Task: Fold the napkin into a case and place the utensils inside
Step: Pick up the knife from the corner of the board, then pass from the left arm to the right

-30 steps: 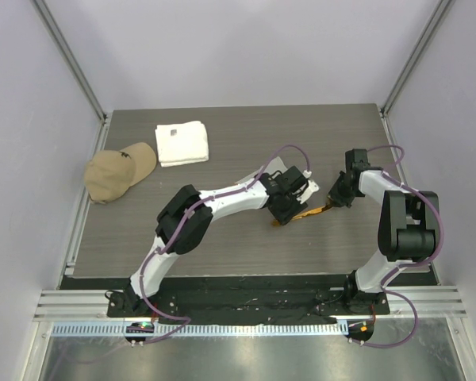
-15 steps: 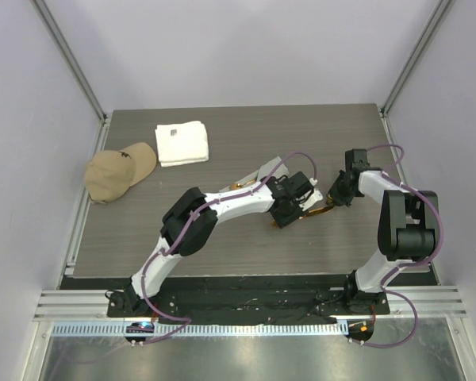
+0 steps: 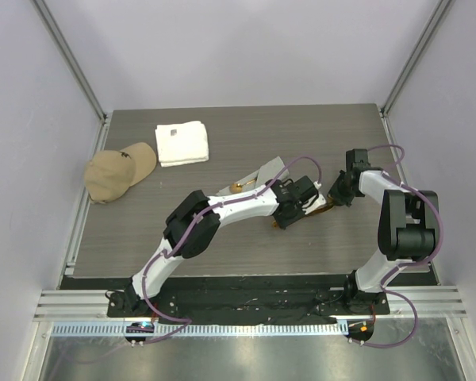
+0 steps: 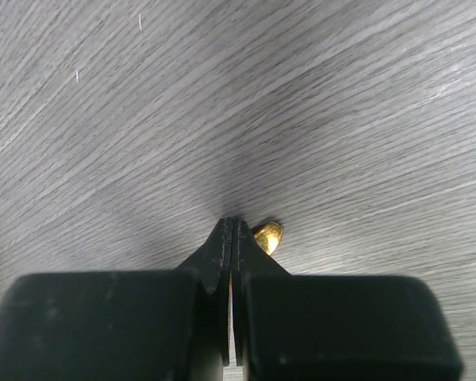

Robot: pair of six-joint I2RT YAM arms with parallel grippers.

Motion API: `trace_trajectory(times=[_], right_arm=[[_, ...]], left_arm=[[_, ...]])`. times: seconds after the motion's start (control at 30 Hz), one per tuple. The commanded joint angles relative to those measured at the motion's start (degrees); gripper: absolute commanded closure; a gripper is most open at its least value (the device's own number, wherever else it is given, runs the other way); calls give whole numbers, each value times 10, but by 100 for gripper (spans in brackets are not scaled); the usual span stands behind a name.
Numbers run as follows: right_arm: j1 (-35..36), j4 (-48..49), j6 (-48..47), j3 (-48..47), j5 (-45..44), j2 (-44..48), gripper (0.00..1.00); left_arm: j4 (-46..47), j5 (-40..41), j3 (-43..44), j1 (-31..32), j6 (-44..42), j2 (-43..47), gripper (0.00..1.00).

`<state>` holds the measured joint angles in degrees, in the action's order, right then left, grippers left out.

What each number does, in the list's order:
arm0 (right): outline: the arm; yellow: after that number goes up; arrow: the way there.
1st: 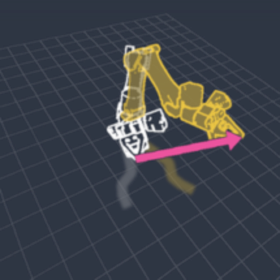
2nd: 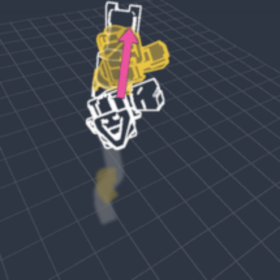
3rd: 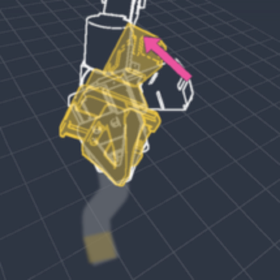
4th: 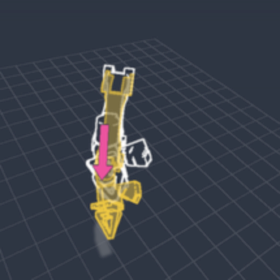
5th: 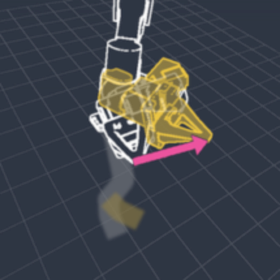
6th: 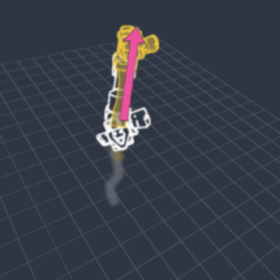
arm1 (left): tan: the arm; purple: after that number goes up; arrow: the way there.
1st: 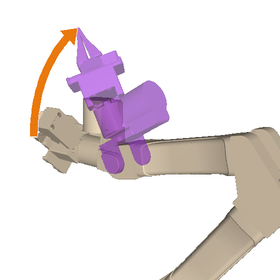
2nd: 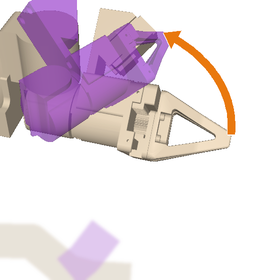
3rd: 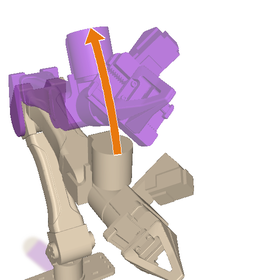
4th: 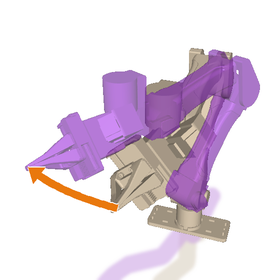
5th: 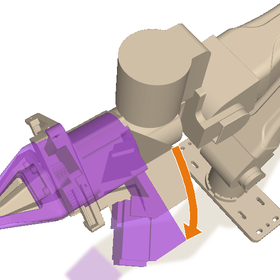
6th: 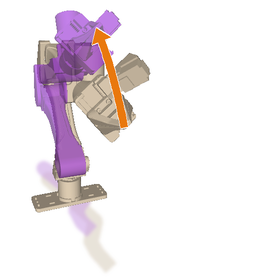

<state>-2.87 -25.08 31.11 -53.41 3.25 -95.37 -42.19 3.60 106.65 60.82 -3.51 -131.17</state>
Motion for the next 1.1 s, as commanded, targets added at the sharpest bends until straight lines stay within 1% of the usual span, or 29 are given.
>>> trace_trajectory(times=[0.0,0.07,0.13,0.17,0.23,0.33,0.37,0.43,0.47,0.5,0.63,0.73,0.77,0.93,0.97,1.03,1.07], right_arm=[[-3,-52,-18,-21,-8,12,98],[-3,-73,-22,-45,-19,28,92],[-3,-104,-25,-76,-24,53,82],[-3,-118,-25,-84,-26,60,79],[-3,-126,-22,-91,-20,83,64],[-3,-131,-18,-76,16,95,52],[-3,-128,-17,-67,32,104,46],[-3,-113,-14,-31,76,114,42],[-3,-94,-11,-15,93,128,36],[-3,-83,-8,13,118,137,35],[-3,-40,8,73,159,161,31],[-2,-6,32,105,201,157,32],[-2,24,39,114,212,157,32],[4,85,103,160,226,164,32],[13,120,121,169,238,161,32],[25,147,175,197,231,160,34],[44,193,195,211,223,164,34]], left_arm=[[-19,5,-20,3,-1,-45,92],[-19,-3,-22,3,-1,-41,97],[-17,-15,-27,1,0,-35,100],[-18,-31,-25,0,1,-35,100],[-19,-51,-21,-4,12,-32,100],[-18,-83,-21,-12,24,-28,100],[-20,-94,-21,-14,25,-29,100],[-20,-121,-18,-20,32,-29,100],[-24,-133,-17,-25,32,-29,100],[-19,-144,-21,-28,40,-29,100],[-25,-204,-14,-44,61,-28,100],[-18,-238,-21,-57,78,-25,100],[-18,-242,-21,-60,80,-26,100],[-16,-250,-23,-63,86,-29,100],[-11,-258,-29,-64,89,-30,100],[-9,-259,-30,-65,94,-33,100],[-10,-261,-29,-65,94,-36,100]])
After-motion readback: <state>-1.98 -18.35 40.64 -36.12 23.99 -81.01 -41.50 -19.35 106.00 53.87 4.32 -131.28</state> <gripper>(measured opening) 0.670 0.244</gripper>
